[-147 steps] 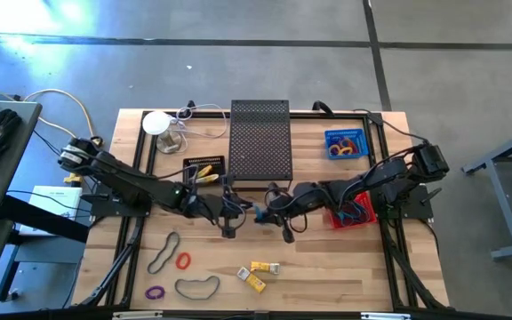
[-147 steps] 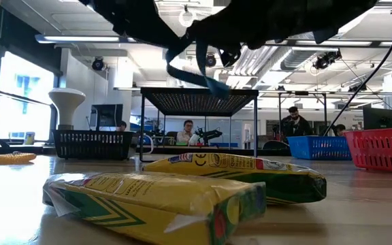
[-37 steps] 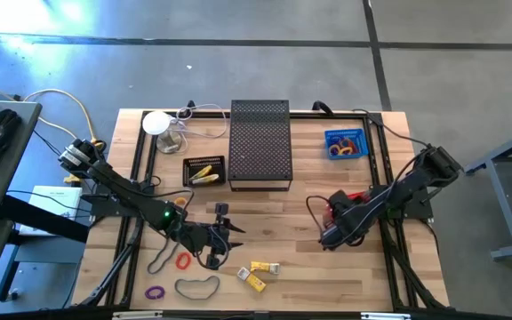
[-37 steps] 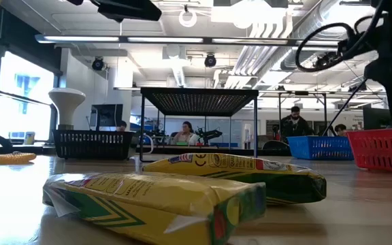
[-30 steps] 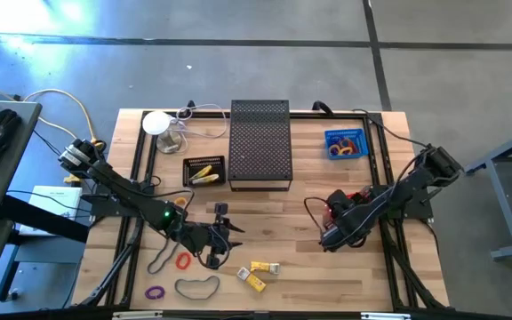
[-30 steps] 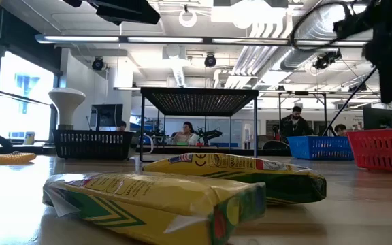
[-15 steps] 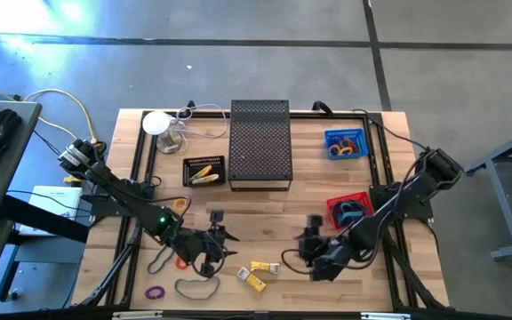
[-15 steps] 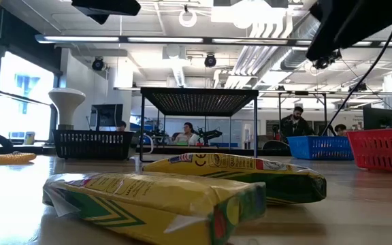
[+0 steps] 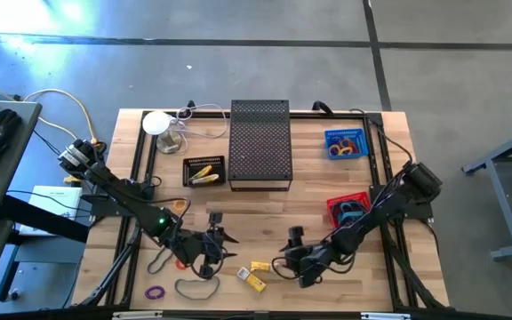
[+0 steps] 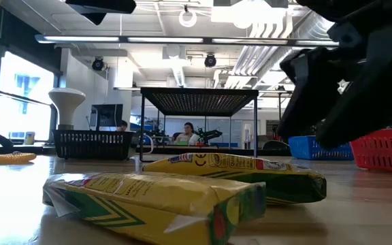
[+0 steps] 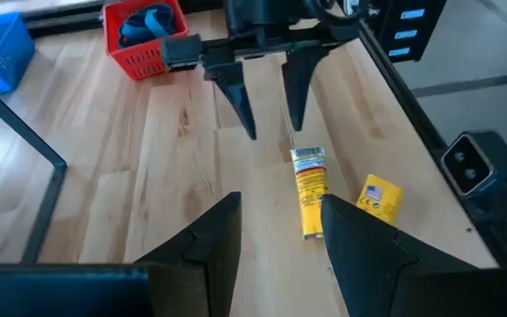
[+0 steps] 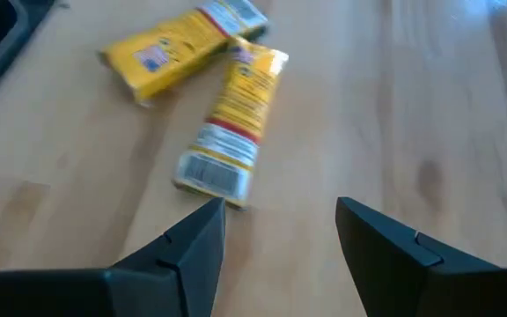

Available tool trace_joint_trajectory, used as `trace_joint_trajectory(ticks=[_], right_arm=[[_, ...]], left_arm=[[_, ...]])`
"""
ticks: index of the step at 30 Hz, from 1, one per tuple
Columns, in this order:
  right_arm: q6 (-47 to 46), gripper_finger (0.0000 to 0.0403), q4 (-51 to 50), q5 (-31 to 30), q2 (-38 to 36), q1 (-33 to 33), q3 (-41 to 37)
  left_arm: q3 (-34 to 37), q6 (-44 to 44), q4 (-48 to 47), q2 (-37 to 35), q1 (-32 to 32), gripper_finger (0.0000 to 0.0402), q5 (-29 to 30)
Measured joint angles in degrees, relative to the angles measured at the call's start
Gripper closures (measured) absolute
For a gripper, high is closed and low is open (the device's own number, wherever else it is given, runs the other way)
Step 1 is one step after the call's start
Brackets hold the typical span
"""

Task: Pick & Place Office Desk Supplies
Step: Put the yellow crayon box into the black bin

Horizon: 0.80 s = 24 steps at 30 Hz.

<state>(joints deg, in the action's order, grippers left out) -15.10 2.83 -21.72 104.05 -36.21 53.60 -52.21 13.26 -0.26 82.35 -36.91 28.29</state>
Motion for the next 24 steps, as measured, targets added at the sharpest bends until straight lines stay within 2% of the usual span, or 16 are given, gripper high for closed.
trace_joint_trajectory(ticks=[4, 8, 12, 16, 24], right_arm=[[2.11, 0.0197, 5.65, 1.30, 0.41, -0.37, 0.20], [-1.40, 0.0197, 7.62, 1.36, 0.46, -1.02, 0.17], [-2.46, 0.0197, 10.96, 1.18, 4.25, -0.85, 0.06], [0.58, 0.0197, 18.58, 1.48, 7.14, -0.80, 0.17], [1.43, 0.0197, 19.00, 2.35, 8.15, 0.75, 0.11]], left_arm=[[0.00, 2.99, 0.11, 0.00, -0.51, 0.0250, 0.02], [0.00, 4.74, 0.27, 0.00, -1.27, 0.0250, 0.00], [0.00, 4.83, 0.31, 0.00, -2.35, 0.0250, 0.02], [0.00, 4.80, 0.32, -0.02, -3.07, 0.0250, 0.01], [0.00, 3.13, 0.28, 0.00, -2.96, 0.0250, 0.02]])
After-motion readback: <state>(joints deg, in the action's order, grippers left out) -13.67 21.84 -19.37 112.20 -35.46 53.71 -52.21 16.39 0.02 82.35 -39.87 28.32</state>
